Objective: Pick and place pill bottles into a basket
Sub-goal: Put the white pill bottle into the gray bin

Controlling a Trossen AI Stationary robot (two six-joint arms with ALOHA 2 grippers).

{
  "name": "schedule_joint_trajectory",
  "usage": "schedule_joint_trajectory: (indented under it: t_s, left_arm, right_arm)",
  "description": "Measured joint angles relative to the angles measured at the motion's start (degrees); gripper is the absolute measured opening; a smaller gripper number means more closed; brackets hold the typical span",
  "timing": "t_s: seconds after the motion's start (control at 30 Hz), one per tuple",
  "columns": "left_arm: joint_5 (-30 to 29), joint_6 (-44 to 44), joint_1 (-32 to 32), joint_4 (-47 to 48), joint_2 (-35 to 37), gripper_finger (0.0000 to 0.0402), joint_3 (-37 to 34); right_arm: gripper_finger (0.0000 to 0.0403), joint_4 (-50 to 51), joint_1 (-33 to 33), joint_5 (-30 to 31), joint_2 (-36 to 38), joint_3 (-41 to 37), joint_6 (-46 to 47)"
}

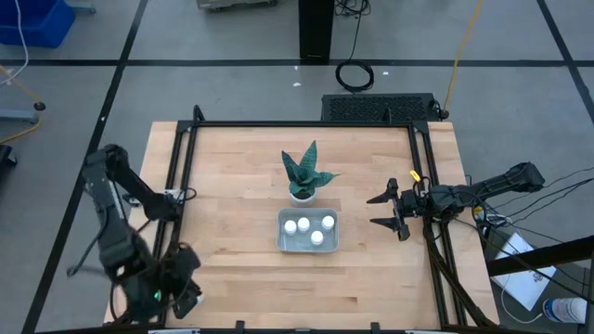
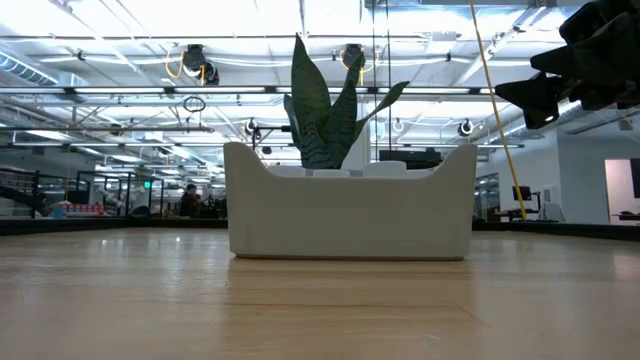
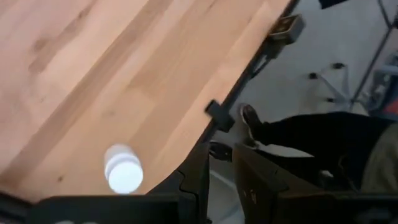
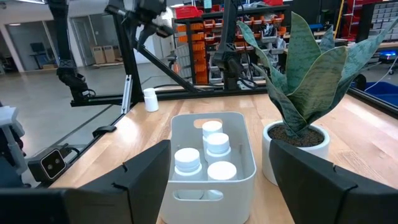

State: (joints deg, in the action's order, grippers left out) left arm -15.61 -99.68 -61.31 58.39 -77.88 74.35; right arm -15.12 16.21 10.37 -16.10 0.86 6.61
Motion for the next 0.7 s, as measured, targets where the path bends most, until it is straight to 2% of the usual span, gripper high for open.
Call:
schedule_joint_trajectory:
  t_s: [0.1, 0.27, 0.37, 0.47, 0.7]
  left_arm:
    - [-0.4, -5.5, -3.6, 2.2, -3.1, 0.0076, 0.0]
    - [10.8, -7.6, -6.0, 3.0, -9.2, 0.0077, 0.0]
    - [12.2, -9.8, -5.7, 3.5, -11.2, 0.0085, 0.0]
    - [10.5, -9.8, -4.6, 2.5, -11.7, 0.0113, 0.0]
    - [11.1, -11.8, -3.7, 4.1, -12.0, 0.0216, 0.0]
  right_arm:
    - [0.0266, 0.0, 0.0, 0.0, 0.0, 0.0, 0.0]
    - [0.0267, 0.0, 0.0, 0.0, 0.0, 0.0, 0.0]
    - [0.0264, 0.0, 0.0, 0.0, 0.0, 0.0, 0.0]
    - [0.0264, 0.0, 0.0, 0.0, 0.0, 0.0, 0.0]
    - [0.0267, 0.0, 0.0, 0.0, 0.0, 0.0, 0.0]
